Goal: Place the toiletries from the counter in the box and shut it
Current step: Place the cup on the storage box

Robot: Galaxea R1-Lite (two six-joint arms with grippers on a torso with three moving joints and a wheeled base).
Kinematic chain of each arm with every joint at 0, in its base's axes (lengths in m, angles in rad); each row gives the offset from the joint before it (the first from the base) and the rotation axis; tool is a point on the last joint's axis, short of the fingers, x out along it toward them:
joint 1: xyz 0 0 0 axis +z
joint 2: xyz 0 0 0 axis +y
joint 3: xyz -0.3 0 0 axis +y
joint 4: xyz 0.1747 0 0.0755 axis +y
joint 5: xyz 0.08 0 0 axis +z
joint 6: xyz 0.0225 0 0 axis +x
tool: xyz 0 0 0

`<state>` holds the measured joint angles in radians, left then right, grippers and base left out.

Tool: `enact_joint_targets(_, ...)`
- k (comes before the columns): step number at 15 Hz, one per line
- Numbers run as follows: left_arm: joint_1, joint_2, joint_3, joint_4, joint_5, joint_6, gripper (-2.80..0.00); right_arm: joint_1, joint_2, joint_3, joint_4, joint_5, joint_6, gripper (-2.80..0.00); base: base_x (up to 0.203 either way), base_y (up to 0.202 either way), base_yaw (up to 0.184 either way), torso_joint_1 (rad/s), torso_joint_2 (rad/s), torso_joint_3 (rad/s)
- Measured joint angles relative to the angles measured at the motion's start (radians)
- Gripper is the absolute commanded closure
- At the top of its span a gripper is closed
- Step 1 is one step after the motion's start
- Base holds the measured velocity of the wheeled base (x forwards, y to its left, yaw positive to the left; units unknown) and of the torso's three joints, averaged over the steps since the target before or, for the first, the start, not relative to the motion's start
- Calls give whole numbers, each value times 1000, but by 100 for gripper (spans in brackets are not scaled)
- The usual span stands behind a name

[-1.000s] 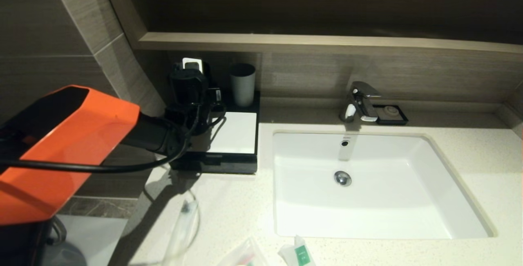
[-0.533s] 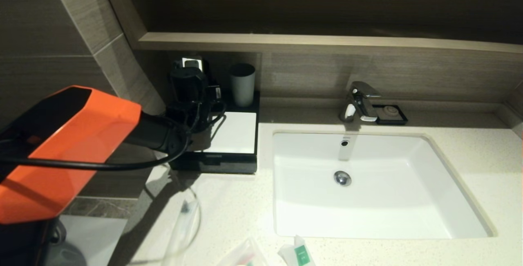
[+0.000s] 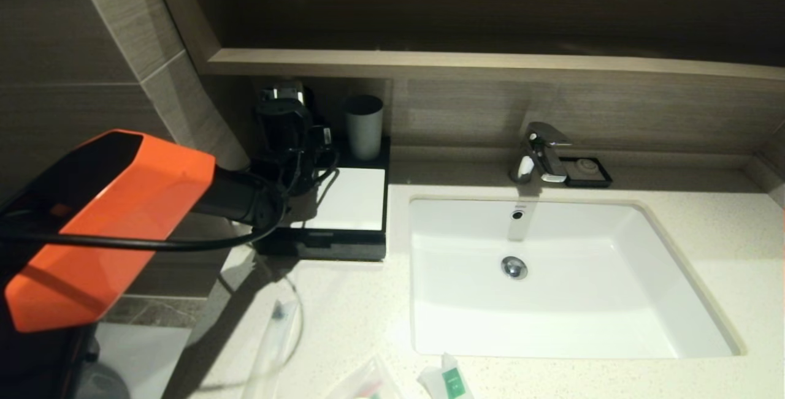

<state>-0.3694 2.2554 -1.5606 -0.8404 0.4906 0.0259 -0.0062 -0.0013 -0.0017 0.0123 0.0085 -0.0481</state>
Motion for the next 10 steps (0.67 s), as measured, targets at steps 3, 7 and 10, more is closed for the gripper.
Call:
enact_joint_targets(3, -1, 7, -6, 0, 0, 0, 0, 0, 0, 0, 0, 1, 0, 0, 0, 0, 0, 0, 0, 0)
enact_joint_targets(7, 0, 17, -15, 3, 0, 0, 0, 0, 0, 0, 0, 1, 0, 0, 0, 0, 0, 0, 0, 0)
enact_joint_targets(10, 0, 24, -34, 8, 0, 0, 0, 0, 0, 0, 0, 1, 0, 0, 0, 0, 0, 0, 0, 0)
